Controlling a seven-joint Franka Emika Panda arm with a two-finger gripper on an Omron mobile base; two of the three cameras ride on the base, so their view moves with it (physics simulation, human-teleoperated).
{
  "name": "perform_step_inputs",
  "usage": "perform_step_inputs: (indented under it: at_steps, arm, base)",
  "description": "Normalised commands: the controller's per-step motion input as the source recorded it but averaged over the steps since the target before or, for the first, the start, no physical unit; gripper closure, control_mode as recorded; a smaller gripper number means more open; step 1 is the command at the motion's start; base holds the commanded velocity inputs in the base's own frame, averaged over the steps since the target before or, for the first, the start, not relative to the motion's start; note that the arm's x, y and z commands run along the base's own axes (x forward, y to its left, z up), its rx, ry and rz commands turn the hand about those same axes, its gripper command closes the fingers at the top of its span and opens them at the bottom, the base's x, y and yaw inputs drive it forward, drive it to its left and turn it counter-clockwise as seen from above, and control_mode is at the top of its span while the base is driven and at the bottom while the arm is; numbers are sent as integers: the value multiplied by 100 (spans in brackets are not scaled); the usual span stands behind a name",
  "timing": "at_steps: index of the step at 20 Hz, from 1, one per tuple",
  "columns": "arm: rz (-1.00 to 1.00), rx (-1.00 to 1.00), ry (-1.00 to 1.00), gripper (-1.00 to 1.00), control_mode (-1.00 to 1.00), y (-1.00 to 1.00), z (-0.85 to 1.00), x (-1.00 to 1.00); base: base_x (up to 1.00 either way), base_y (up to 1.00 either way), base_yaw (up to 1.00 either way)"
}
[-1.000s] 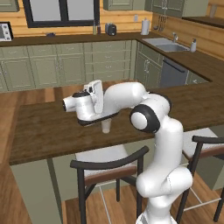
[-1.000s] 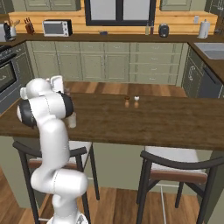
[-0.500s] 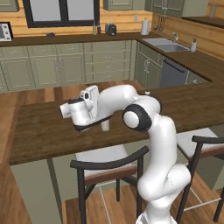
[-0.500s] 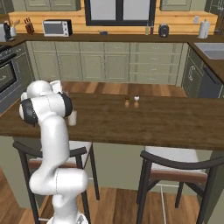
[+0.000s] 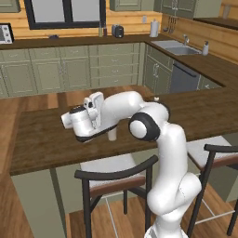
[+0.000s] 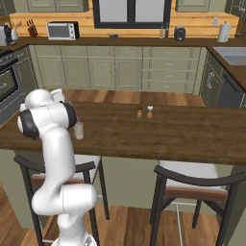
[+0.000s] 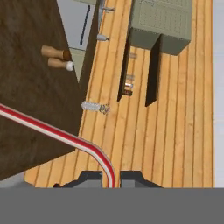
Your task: Take a straw from the drawer in front and place it inside the glass cup on the dining counter.
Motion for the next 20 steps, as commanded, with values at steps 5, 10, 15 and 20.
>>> perform_step_inputs:
  at_steps: [5, 10, 15, 20]
  arm:
    - [-1, 0, -12, 100, -100, 0, 7, -34]
    - [-1, -1, -14, 100, -100, -6, 3, 0]
    - [-1, 0, -13, 100, -100, -1, 24, -14]
    - [-4, 0, -2, 100, -100, -1, 9, -34]
  base:
    - [0, 0, 0]
    - [0, 0, 0]
    - [0, 0, 0]
    - [0, 0, 0]
